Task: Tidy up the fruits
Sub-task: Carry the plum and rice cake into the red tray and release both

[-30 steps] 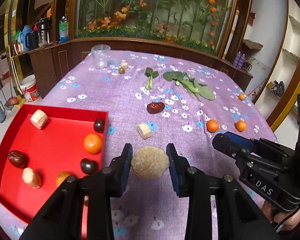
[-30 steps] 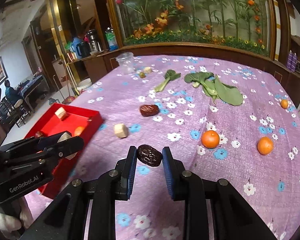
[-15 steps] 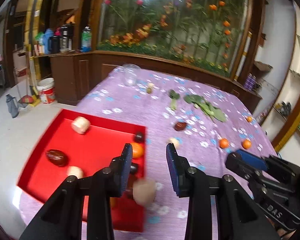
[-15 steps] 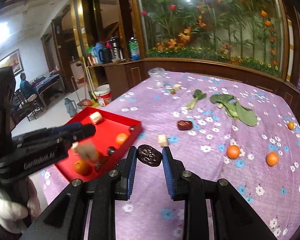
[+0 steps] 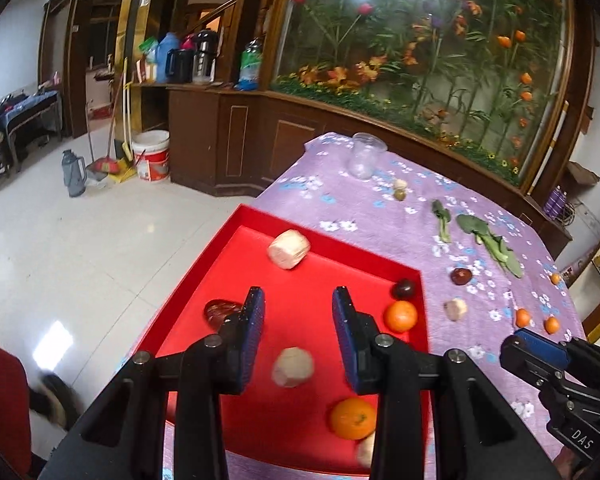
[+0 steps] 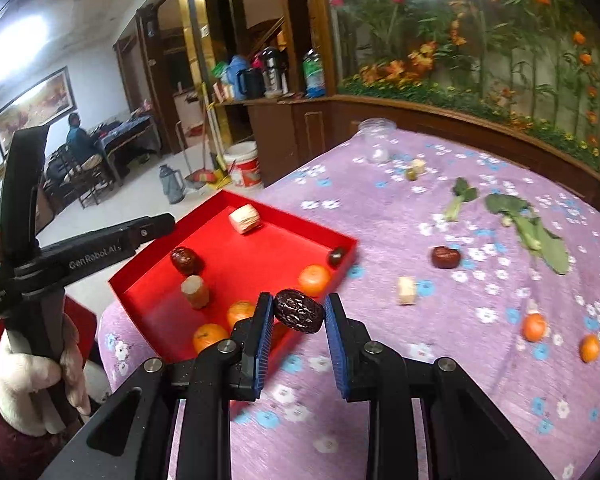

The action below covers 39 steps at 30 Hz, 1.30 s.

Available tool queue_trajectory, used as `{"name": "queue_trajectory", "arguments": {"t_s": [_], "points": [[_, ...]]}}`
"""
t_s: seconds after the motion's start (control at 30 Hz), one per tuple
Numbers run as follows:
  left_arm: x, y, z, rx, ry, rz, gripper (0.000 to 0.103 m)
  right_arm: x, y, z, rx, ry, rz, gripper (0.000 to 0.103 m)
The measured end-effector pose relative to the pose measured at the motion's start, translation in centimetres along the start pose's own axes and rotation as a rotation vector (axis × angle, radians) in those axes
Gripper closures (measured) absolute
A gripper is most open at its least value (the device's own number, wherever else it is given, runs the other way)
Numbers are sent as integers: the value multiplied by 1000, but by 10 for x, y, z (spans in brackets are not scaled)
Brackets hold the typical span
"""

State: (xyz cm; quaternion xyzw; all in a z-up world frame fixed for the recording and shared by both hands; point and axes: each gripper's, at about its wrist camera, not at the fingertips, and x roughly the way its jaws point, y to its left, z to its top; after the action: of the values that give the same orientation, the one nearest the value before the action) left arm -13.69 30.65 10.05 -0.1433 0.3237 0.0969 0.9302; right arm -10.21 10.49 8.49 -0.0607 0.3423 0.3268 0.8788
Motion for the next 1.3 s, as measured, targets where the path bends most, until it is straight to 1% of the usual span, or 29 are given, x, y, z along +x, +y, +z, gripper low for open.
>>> {"name": "queue_trajectory", "arguments": {"t_s": [0.17,0.33,0.4,0.47,0.5,0.53,0.57,0.63,0.7,0.77,0.83,0.93,1.03,1.1,1.17,1.3], "points": [[16,14,-10,-6,20,-14,69,29,22,4,-32,36,50,74],[11,21,-14,20,-38,-61,69,44,35,5,-47,46,92,74],[4,26,-16,28,-77,-118,69,47,34,5,-43,48,89,74],[1,27,-16,37,-91,-127,69,50,30,4,-30,56,87,74],[2,28,-16,37,-85,-133,67,52,28,4,-20,62,88,74],[3,30,-16,33,-76,-137,62,55,26,4,-8,68,89,74],[5,32,-16,24,-67,-138,55,58,24,3,5,77,92,74],[9,36,-17,8,-54,-130,48,65,21,4,27,96,107,74],[13,39,-17,-6,-41,-104,46,72,22,4,37,110,123,74],[15,41,-16,-21,-32,-77,40,81,26,6,27,121,131,74],[14,43,-16,-34,-32,-70,38,88,30,8,21,126,148,74],[12,46,-14,-49,-40,-47,32,96,33,11,22,127,174,74],[11,52,-14,-66,-45,-40,29,101,35,14,34,127,194,74],[12,55,-14,-77,-39,-36,27,102,33,14,48,126,204,72],[15,56,-15,-83,-31,-33,27,103,33,15,52,125,199,68],[18,56,-17,-85,-18,-31,26,100,33,15,51,121,190,68]]}}
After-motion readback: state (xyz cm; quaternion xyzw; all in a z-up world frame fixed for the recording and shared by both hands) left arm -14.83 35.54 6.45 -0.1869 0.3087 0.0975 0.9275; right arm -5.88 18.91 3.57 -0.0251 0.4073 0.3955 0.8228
